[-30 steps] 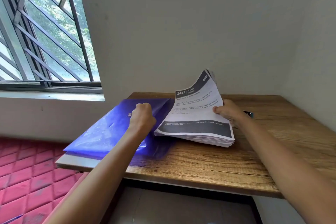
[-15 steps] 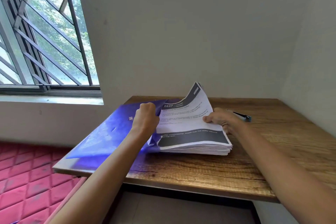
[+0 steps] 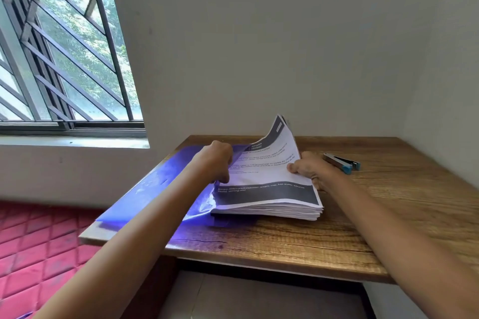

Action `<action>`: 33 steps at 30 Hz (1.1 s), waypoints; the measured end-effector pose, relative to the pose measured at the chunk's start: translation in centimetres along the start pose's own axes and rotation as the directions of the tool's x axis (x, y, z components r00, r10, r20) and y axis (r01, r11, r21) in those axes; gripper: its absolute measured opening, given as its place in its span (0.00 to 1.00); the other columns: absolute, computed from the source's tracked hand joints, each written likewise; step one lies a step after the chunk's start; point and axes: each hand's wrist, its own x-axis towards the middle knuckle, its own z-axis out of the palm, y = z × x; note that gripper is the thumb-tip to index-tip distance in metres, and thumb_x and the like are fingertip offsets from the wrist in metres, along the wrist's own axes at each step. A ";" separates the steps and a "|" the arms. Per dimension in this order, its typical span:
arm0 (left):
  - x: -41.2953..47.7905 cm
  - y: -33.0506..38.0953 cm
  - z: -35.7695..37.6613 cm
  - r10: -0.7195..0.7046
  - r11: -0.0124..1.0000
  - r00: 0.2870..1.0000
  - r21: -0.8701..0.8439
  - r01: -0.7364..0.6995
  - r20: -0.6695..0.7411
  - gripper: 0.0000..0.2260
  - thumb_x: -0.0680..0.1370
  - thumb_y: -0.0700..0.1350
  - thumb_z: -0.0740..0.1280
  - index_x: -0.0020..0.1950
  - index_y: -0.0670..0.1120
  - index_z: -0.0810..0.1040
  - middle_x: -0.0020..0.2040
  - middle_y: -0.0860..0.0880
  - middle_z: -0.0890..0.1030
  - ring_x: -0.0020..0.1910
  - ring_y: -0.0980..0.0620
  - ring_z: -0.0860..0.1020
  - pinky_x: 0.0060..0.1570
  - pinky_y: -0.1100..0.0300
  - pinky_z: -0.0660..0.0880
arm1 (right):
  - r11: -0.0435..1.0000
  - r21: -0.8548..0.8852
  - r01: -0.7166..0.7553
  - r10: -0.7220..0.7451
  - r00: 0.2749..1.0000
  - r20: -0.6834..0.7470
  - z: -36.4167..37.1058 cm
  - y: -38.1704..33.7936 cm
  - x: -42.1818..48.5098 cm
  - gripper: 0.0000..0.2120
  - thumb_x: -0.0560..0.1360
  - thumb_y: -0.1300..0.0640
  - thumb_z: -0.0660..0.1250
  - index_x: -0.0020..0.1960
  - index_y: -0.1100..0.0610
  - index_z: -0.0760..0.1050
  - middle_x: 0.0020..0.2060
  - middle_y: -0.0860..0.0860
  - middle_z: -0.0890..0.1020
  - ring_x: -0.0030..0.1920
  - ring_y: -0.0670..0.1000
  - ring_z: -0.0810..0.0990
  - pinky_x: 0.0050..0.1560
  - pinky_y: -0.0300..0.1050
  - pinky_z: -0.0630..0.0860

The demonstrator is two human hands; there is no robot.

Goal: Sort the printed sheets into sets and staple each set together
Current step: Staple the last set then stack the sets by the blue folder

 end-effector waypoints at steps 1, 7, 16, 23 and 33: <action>-0.1 0.3 -0.1 0.002 1.000 0.999 0.028 -0.003 0.044 0.15 0.68 0.35 0.71 0.53 0.42 0.79 0.41 0.46 0.83 0.26 0.51 0.78 0.36 0.60 0.79 | 1.000 -0.014 0.002 -0.002 1.000 -0.009 0.1 0.0 -0.1 0.18 0.77 0.66 0.64 0.66 0.67 0.70 0.61 0.60 0.78 0.48 0.55 0.77 0.32 0.41 0.71; -0.1 1.3 -0.3 -0.001 0.992 0.988 0.122 -0.018 0.156 0.15 0.69 0.33 0.69 0.55 0.40 0.80 0.43 0.45 0.82 0.25 0.53 0.79 0.42 0.55 0.82 | 0.999 -0.045 0.011 -0.013 0.999 -0.036 0.4 0.0 -0.3 0.19 0.77 0.66 0.64 0.67 0.66 0.69 0.62 0.61 0.77 0.47 0.54 0.76 0.28 0.40 0.68; -0.8 1.0 0.2 0.024 1.000 0.989 0.011 -0.023 -0.146 0.13 0.72 0.33 0.59 0.49 0.39 0.81 0.50 0.41 0.81 0.48 0.37 0.79 0.40 0.52 0.76 | 0.998 0.037 0.052 -0.051 0.998 -0.039 1.2 -0.3 -0.5 0.17 0.78 0.69 0.62 0.67 0.67 0.68 0.61 0.62 0.77 0.47 0.54 0.76 0.34 0.42 0.73; -0.8 1.9 1.6 0.056 0.988 0.965 -0.122 -0.089 -0.255 0.12 0.72 0.33 0.59 0.48 0.37 0.80 0.50 0.38 0.81 0.51 0.35 0.79 0.50 0.45 0.77 | 0.991 0.082 0.102 -0.100 0.994 -0.035 2.5 -0.6 -0.5 0.15 0.76 0.70 0.62 0.62 0.68 0.71 0.54 0.57 0.79 0.49 0.55 0.79 0.47 0.45 0.76; -1.9 5.6 3.9 0.088 0.982 0.913 -0.119 -0.146 -0.398 0.14 0.76 0.36 0.60 0.58 0.40 0.79 0.57 0.40 0.80 0.58 0.39 0.76 0.54 0.48 0.74 | 0.952 0.305 -0.004 -0.043 0.988 0.147 4.6 0.8 0.0 0.04 0.74 0.71 0.67 0.46 0.64 0.77 0.26 0.49 0.82 0.25 0.44 0.80 0.27 0.35 0.76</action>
